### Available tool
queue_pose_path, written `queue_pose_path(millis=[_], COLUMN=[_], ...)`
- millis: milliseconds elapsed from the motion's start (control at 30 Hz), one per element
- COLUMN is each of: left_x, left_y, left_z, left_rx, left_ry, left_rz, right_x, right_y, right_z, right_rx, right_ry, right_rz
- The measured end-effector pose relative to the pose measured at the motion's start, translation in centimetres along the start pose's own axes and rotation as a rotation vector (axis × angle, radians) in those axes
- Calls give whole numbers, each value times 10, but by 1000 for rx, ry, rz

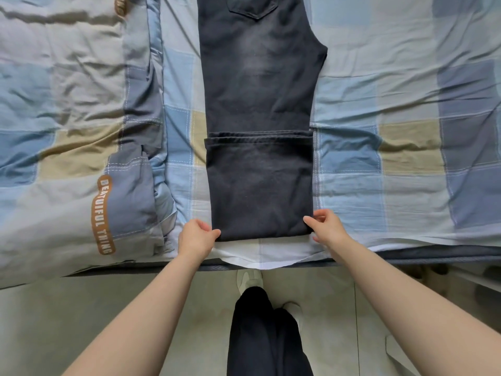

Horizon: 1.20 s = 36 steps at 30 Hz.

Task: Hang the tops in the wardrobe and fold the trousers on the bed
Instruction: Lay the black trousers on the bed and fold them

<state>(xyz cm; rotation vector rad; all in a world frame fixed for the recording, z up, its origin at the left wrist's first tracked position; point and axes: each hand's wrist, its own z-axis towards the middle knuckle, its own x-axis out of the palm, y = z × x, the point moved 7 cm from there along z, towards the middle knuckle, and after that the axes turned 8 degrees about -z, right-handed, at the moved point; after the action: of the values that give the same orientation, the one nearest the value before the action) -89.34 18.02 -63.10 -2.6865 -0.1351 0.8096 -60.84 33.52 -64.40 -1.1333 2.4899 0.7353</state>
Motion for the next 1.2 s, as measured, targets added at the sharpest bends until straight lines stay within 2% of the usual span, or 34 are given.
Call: queue_pose_path(millis=[33,100,167,200,267,367,433,500,567,667,733,800,933,1200], left_x=[-5,-8,-8,-6,-11,-22,-24,-19,-13,-15,-18,-17,-14,-3], left_y=[-5,-20,-34,-35,-45,-70,-89,-106,-121,-137,-142,-145,-147,-147], left_z=[-5,-15,-22,-16,-1,28,42,51,58,68,74,81,91,90], left_rx=[100,445,768,872,982,1130,1258,1349,1427,1506,1542,1583,1625,1610], left_ry=[-79,-221,-274,-271,-265,-314,-338,-324,-290,-284,-270,-209,-173,-199], left_rz=[156,465,694,810,994,1143,1189,1277,1322,1321,1349,1362,1358,1233], right_x=[-3,-16,-26,-28,-31,-30,-28,-27,-33,-35,-28,-26,-28,-24], right_y=[3,26,56,68,87,109,126,138,149,161,153,141,144,147], right_z=[-2,-8,-17,-19,-11,11,21,31,33,24,25,39,71,83], right_rx=[-19,-204,-460,-552,-688,-869,-1075,-1197,-1230,-1368,-1564,-1698,-1739,-1807], right_ry=[-56,-215,-333,-371,-398,-405,-488,-553,-622,-724,-650,-502,-420,-322], right_rz=[-33,-200,-500,-694,-1022,-1359,-1501,-1632,-1680,-1611,-1670,-1757,-1742,-1530])
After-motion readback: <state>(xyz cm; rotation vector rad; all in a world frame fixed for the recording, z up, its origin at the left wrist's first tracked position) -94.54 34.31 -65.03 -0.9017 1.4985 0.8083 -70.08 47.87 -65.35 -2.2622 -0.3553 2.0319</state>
